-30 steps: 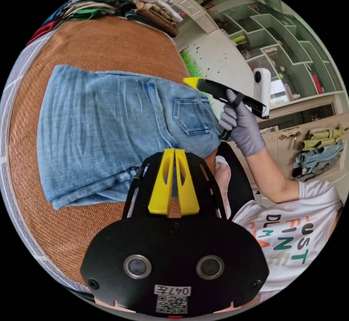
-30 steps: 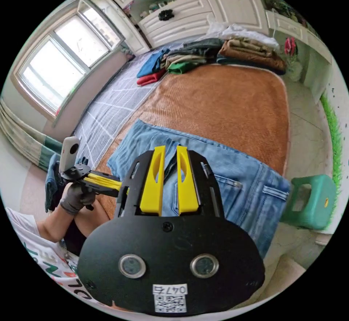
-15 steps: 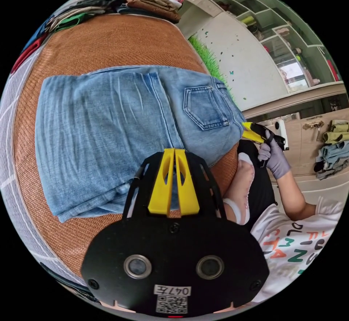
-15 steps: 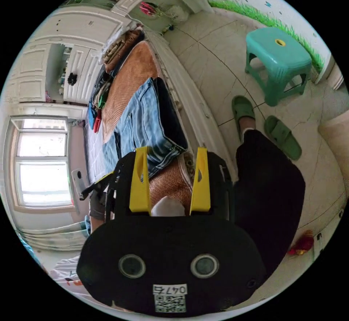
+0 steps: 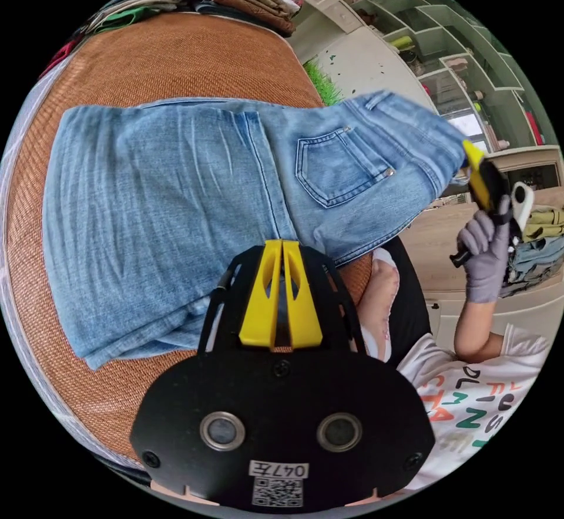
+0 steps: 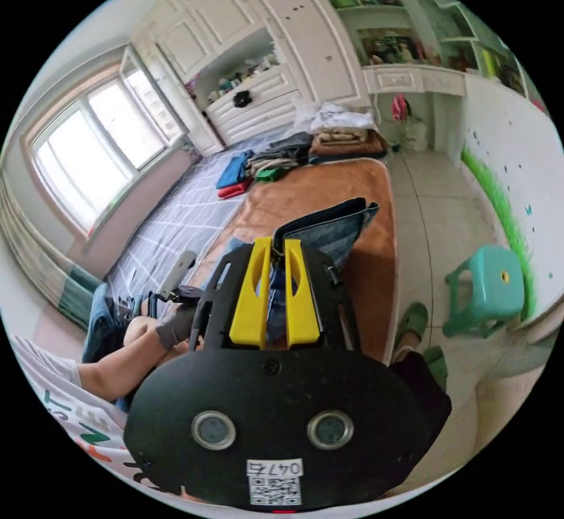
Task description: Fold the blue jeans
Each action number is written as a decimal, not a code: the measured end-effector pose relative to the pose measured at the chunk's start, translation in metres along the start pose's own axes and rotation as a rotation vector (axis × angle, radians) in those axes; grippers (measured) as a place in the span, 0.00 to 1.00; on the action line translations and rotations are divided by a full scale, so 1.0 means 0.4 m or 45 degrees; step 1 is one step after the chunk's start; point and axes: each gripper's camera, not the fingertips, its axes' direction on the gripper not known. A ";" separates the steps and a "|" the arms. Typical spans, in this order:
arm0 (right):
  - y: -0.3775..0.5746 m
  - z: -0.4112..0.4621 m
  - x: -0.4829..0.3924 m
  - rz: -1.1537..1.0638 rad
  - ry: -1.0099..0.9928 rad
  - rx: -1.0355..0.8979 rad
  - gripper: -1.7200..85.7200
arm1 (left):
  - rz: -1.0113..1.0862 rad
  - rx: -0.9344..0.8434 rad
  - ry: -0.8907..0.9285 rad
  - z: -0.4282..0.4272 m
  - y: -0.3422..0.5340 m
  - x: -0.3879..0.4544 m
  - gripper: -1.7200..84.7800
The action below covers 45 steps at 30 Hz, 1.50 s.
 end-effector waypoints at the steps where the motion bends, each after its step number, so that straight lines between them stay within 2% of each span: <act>1: -0.030 0.026 -0.082 -0.127 -0.039 -0.021 0.03 | -0.012 0.025 0.029 0.001 0.017 -0.012 0.01; 3: -0.058 0.079 -0.204 -0.309 -0.074 -0.045 0.03 | -0.104 0.144 0.113 -0.046 0.058 -0.062 0.01; 4: -0.067 0.122 -0.280 -0.409 -0.089 -0.065 0.03 | -0.206 0.327 0.135 -0.118 0.114 -0.111 0.01; 5: -0.069 0.170 -0.348 -0.486 -0.109 -0.094 0.03 | -0.319 0.537 0.055 -0.208 0.192 -0.156 0.01; 8: -0.037 0.317 -0.486 -0.642 -0.128 -0.185 0.03 | -0.581 0.898 -0.279 -0.376 0.407 -0.246 0.01; 10: 0.006 0.420 -0.547 -0.720 -0.118 -0.292 0.03 | -0.670 0.991 -0.264 -0.397 0.508 -0.320 0.02; 12: 0.059 0.514 -0.590 -0.803 -0.105 -0.430 0.05 | -0.744 0.969 -0.119 -0.362 0.571 -0.413 0.06; 14: 0.113 0.571 -0.621 -0.897 -0.173 -0.528 0.12 | -0.796 0.955 0.190 -0.267 0.624 -0.521 0.13; 17: 0.114 0.538 -0.630 -0.948 -0.323 -0.544 0.15 | -0.755 0.841 0.453 -0.157 0.626 -0.587 0.20; 21: 0.079 0.469 -0.563 -0.904 -0.334 -0.521 0.12 | -0.699 0.671 0.259 -0.088 0.613 -0.577 0.22; 24: 0.042 0.419 -0.438 -0.684 -0.208 -0.456 0.10 | -0.683 0.488 0.161 0.000 0.615 -0.594 0.23; 27: 0.023 0.378 -0.291 -0.391 -0.143 -0.366 0.09 | -0.702 0.385 0.247 0.101 0.650 -0.645 0.21; 30: 0.021 0.368 -0.164 -0.134 -0.104 -0.320 0.10 | -0.745 0.387 0.202 0.148 0.722 -0.684 0.17; 35: 0.016 0.441 0.008 0.244 -0.264 -0.327 0.15 | -0.779 0.403 0.431 0.255 0.871 -0.775 0.18; 40: 0.001 0.526 0.088 0.446 -0.485 -0.329 0.12 | -0.874 0.506 0.704 0.350 1.036 -0.883 0.19; 45: -0.002 0.566 0.090 0.470 -0.603 -0.450 0.06 | -0.780 0.408 0.621 0.402 1.117 -0.906 0.16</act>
